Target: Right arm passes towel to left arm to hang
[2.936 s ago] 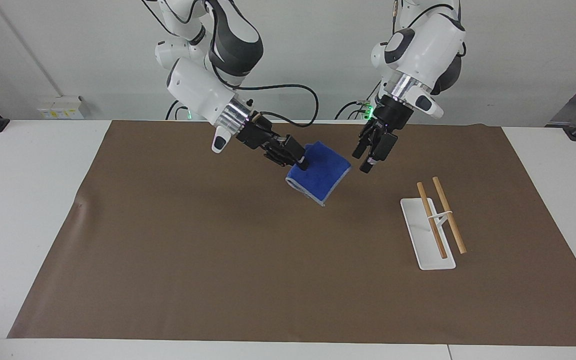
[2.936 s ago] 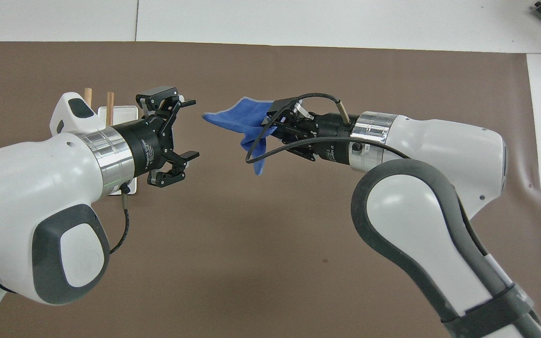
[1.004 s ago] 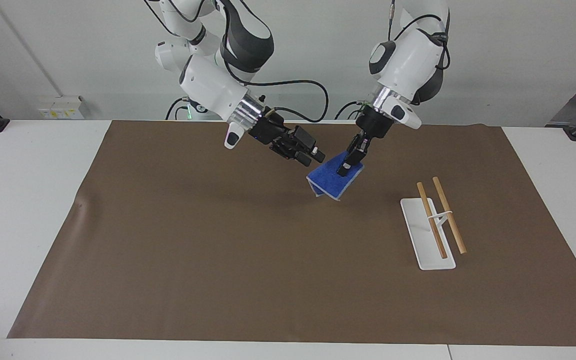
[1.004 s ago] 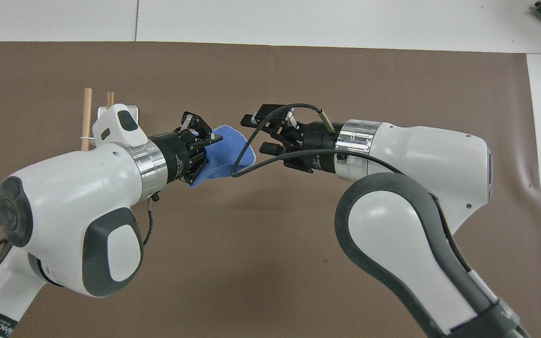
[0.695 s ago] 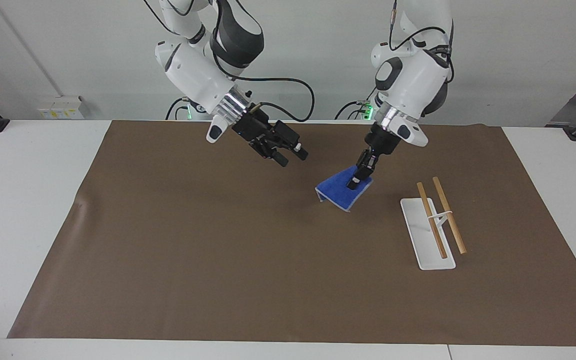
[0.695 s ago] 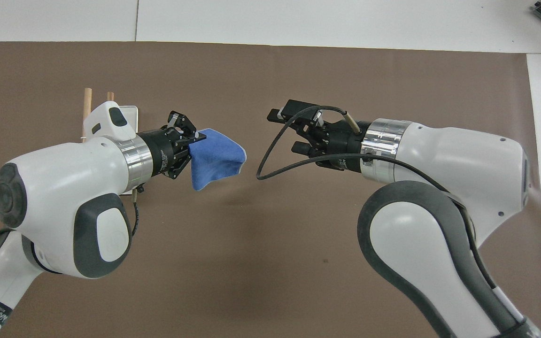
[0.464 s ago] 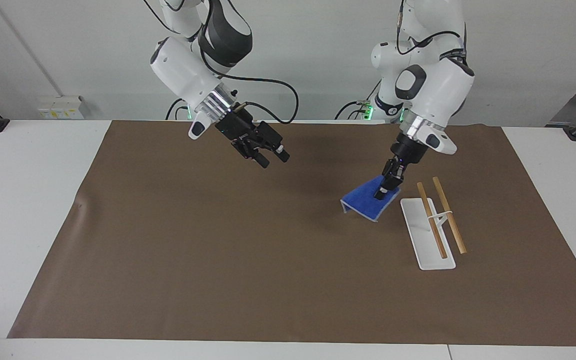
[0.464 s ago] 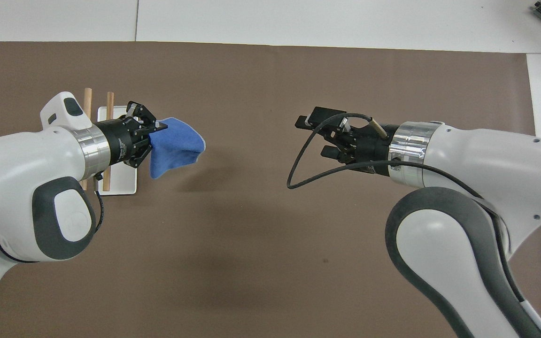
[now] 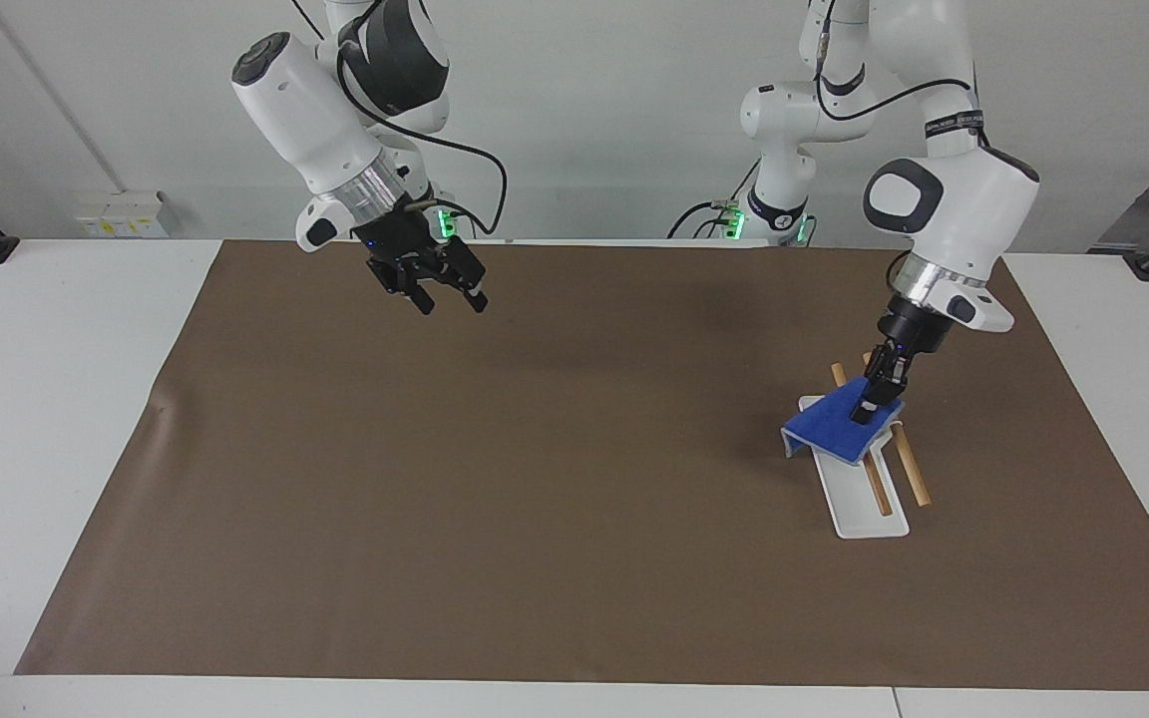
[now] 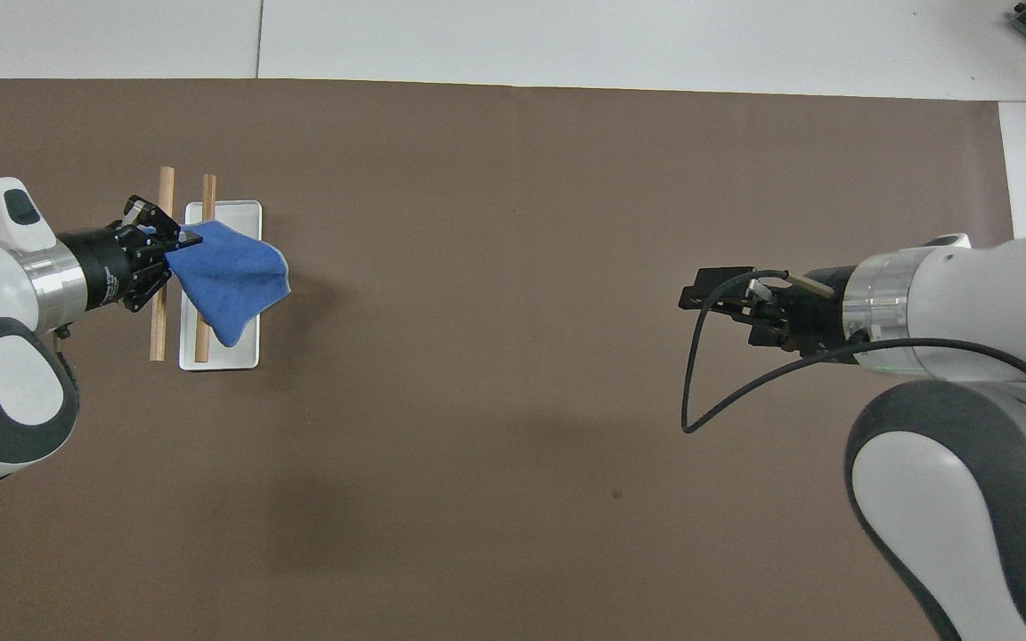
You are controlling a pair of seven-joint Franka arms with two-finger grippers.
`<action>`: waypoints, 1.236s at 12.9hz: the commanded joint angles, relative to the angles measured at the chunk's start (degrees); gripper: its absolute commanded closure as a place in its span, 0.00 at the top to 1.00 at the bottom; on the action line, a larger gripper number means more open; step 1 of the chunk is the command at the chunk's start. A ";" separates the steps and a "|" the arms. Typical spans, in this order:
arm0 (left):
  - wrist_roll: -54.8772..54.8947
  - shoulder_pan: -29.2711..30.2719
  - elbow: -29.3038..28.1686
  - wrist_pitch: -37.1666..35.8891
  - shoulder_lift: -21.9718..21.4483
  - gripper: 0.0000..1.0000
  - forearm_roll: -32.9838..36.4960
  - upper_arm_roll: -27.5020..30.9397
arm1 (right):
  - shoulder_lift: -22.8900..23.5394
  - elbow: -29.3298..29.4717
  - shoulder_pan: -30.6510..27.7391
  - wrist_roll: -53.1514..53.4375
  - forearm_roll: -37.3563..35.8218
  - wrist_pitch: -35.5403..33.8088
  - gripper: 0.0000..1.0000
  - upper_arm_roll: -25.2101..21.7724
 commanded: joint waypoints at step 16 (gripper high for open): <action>8.35 0.22 -4.46 6.99 1.70 0.00 -1.04 7.95 | 5.73 19.62 -4.32 -11.34 -27.98 -20.35 1.00 0.05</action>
